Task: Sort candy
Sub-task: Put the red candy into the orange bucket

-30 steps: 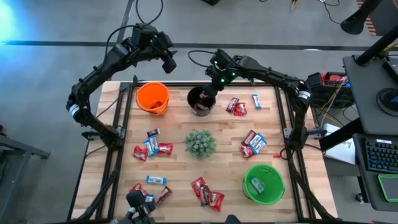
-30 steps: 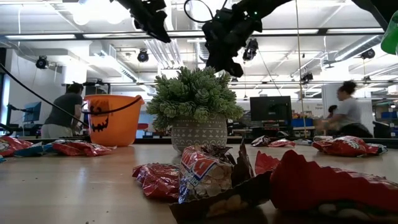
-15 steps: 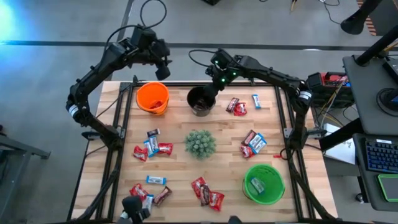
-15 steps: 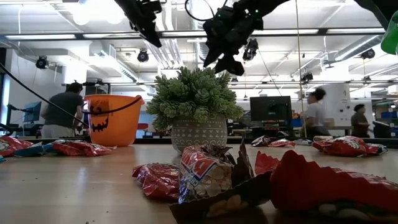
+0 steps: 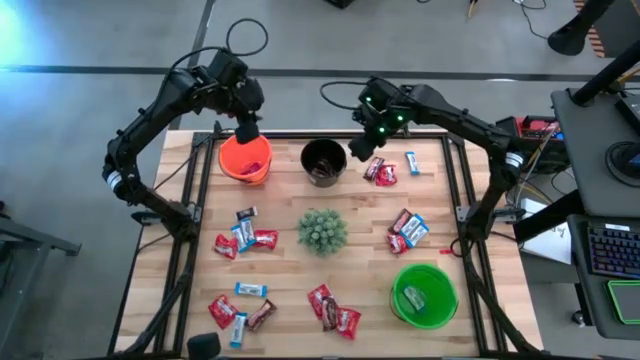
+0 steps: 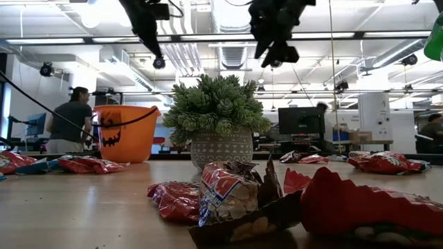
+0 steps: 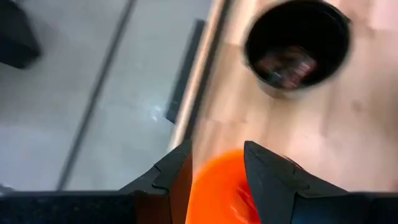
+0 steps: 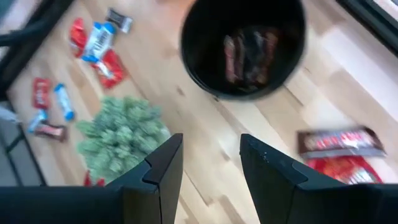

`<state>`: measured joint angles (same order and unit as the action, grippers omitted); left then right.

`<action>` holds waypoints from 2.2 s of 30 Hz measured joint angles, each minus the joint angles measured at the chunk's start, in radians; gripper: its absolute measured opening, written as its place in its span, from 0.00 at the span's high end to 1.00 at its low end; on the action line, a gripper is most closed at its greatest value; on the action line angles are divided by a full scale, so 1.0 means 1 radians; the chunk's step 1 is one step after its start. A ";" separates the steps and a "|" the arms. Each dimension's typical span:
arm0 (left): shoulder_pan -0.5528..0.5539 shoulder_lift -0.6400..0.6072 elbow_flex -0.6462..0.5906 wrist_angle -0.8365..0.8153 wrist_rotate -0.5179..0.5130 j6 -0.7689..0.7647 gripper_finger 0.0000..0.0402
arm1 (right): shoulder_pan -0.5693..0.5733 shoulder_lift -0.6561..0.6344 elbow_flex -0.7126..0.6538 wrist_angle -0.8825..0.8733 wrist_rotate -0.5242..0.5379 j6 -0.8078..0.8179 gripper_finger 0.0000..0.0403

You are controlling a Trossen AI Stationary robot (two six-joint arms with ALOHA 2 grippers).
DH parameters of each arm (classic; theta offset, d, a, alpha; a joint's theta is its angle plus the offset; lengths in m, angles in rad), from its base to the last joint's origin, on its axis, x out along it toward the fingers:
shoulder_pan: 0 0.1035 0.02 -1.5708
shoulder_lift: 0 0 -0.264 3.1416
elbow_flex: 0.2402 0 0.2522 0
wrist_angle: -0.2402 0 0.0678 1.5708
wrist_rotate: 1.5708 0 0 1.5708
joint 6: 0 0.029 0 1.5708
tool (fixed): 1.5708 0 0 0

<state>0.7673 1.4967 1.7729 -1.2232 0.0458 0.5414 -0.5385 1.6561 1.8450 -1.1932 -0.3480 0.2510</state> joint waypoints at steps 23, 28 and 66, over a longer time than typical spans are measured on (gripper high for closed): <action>-0.004 -0.017 -0.036 -0.248 0.327 -0.077 0.68 | 0.113 -0.018 -0.048 -0.100 0.115 -0.007 0.63; -0.034 -0.035 -0.089 -0.247 0.338 -0.092 0.68 | 0.113 -0.018 -0.048 -0.099 0.116 -0.002 0.63; -0.410 -0.042 -0.403 -0.286 0.196 -0.475 0.49 | 0.115 -0.447 -0.040 -0.249 0.186 0.073 0.63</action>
<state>0.3570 1.4548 1.3701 -1.5093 0.2420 0.0666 -0.4232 1.2093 1.8046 -1.4418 -0.1623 0.3241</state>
